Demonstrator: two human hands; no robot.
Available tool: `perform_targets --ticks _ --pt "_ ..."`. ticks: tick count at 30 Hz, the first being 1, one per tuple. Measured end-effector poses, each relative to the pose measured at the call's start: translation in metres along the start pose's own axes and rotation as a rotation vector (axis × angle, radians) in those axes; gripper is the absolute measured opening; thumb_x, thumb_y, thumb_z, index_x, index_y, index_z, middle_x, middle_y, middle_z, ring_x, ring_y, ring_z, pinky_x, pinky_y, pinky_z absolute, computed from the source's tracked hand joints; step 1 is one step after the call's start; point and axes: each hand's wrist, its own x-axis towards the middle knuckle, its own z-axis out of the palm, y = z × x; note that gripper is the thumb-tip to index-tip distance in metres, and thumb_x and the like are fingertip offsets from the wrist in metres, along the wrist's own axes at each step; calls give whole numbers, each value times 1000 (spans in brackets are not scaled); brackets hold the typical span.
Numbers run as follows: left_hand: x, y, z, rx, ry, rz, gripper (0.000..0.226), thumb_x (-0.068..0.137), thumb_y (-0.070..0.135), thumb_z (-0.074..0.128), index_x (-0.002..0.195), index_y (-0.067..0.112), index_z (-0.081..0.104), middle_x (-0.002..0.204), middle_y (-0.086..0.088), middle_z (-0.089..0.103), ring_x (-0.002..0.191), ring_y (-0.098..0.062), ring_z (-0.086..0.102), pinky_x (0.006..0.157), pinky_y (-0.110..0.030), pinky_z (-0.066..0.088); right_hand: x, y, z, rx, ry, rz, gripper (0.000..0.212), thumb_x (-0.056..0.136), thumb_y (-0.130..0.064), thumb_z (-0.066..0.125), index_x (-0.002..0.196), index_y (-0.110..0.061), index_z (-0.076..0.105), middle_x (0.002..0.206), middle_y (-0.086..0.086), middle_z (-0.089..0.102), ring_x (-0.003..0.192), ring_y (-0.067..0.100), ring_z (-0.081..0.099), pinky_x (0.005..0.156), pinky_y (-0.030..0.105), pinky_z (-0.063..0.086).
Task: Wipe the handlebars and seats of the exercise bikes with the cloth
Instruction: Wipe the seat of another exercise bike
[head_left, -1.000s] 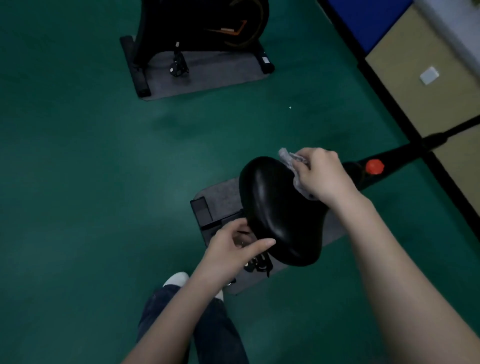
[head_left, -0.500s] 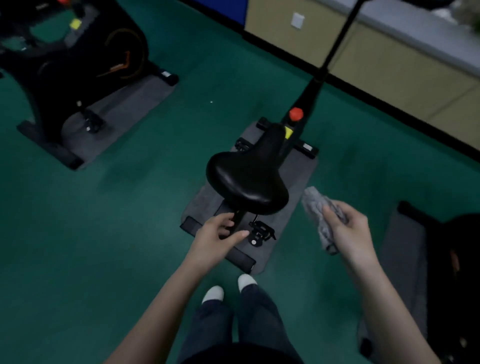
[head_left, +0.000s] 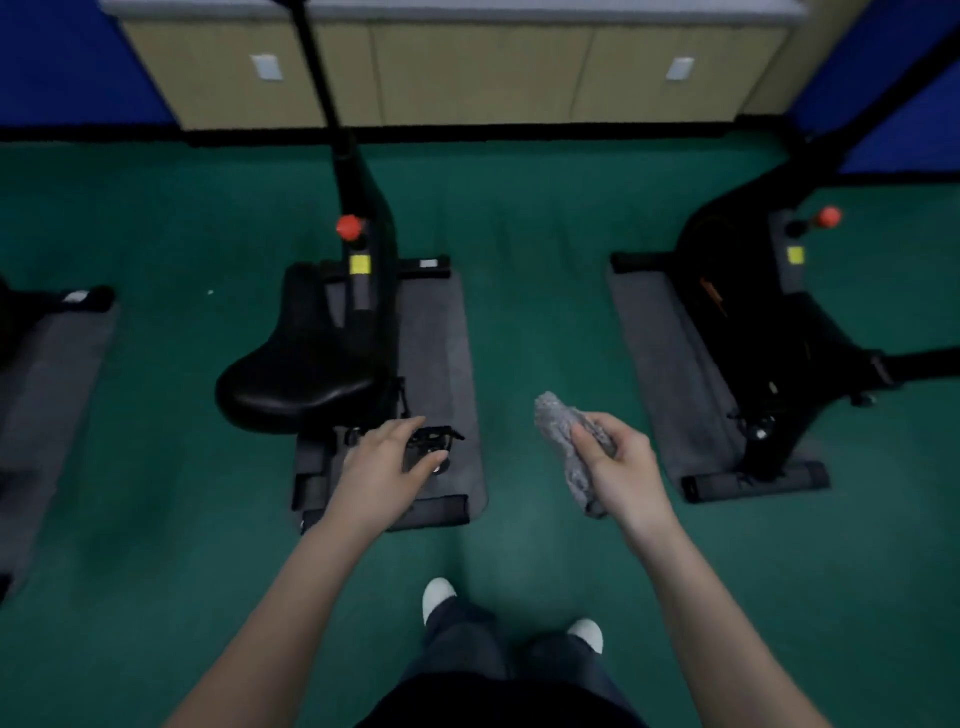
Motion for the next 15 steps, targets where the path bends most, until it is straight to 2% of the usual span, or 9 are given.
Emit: perform_targets --ticks 5,8,11,15 --pt "13 81 34 208 -76 229 61 94 50 49 145 20 36 147 2 40 136 -18 32 111 -35 24 -29 33 -89 86 210 86 10 93 -16 58 95 -17 68 70 -5 64 63 12 56 61 26 42" --pt "10 139 66 344 -123 353 65 95 54 43 148 20 29 152 3 33 140 -17 25 113 -36 21 -51 61 -149 133 326 140 10 93 -17 59 96 -17 69 80 4 69 73 20 60 70 34 47" --pt "-2 193 104 428 -154 418 68 95 57 38 150 19 24 155 2 27 142 -15 20 114 -35 16 -76 92 -206 171 426 171 10 92 -17 60 93 -21 68 84 4 71 80 22 63 76 35 49" --pt "-20 261 158 448 -153 471 71 94 59 37 151 18 22 157 1 22 144 -17 17 115 -35 14 -106 129 -278 196 530 216 8 92 -17 60 92 -17 68 85 8 71 84 27 65 80 39 51"
